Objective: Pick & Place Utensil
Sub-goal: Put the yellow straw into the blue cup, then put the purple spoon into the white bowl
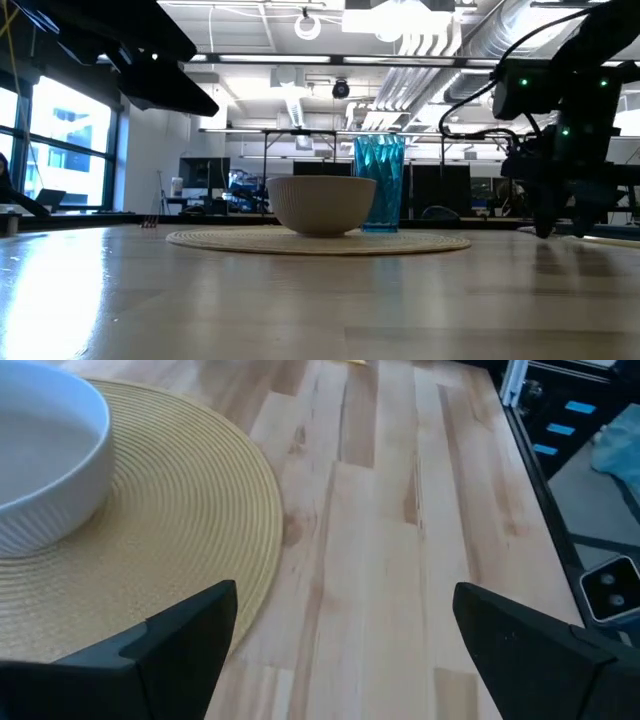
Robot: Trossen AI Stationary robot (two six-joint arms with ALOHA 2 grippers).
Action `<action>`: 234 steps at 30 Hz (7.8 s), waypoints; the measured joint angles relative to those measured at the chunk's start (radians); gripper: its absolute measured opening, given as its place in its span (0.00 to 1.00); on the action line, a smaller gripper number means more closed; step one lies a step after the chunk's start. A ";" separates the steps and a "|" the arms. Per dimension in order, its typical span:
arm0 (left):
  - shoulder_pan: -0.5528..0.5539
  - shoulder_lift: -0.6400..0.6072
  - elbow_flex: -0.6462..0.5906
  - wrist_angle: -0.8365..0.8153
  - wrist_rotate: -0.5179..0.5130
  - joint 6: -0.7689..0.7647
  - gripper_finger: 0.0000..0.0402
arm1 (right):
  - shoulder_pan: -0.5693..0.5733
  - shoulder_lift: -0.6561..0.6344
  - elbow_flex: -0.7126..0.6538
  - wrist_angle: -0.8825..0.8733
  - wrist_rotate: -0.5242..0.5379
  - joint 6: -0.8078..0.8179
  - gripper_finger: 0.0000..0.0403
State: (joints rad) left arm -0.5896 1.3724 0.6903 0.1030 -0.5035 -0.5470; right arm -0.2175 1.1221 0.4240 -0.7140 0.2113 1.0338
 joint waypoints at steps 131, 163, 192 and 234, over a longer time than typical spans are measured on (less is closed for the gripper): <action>0.000 0.000 0.001 0.000 0.025 -0.001 0.91 | -0.014 0.076 0.229 1.393 0.378 -1.035 0.01; 0.000 0.000 0.001 0.000 0.025 -0.001 0.91 | -0.011 -0.039 0.584 0.503 0.335 -0.789 0.45; 0.000 0.000 0.001 0.000 0.025 -0.001 0.91 | -0.316 -0.048 0.237 -0.022 0.277 -0.203 0.30; 0.000 0.000 0.000 0.000 0.025 -0.001 0.91 | -0.400 -0.048 -0.251 0.520 0.376 -0.015 0.01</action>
State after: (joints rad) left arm -0.5896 1.3720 0.6907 0.1032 -0.4786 -0.5480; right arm -0.6174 1.0740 0.1734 -0.1940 0.5872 1.0192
